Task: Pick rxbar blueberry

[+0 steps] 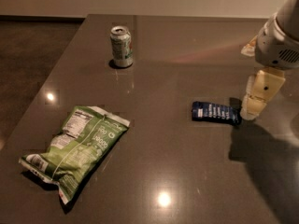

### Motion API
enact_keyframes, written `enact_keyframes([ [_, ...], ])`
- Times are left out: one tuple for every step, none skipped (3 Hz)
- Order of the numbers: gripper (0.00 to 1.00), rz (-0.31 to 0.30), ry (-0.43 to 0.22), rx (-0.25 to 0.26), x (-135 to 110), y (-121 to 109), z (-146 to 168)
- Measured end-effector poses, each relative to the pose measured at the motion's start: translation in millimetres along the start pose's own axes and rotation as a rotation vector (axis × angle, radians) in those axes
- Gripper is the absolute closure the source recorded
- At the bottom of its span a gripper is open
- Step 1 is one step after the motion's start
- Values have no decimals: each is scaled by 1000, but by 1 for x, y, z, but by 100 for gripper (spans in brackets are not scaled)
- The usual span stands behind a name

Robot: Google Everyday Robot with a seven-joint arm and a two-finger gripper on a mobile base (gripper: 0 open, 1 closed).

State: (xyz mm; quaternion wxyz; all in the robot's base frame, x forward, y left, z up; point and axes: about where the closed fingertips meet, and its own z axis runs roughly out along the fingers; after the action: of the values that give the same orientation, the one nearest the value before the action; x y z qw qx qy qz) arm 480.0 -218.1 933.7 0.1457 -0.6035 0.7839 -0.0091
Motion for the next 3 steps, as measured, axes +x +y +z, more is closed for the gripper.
enact_keyframes([
  [0, -11, -3, -48, -2, 1, 23],
  [0, -42, -6, -95, -6, 12, 52],
  [0, -60, -3, -105, -7, 16, 71],
])
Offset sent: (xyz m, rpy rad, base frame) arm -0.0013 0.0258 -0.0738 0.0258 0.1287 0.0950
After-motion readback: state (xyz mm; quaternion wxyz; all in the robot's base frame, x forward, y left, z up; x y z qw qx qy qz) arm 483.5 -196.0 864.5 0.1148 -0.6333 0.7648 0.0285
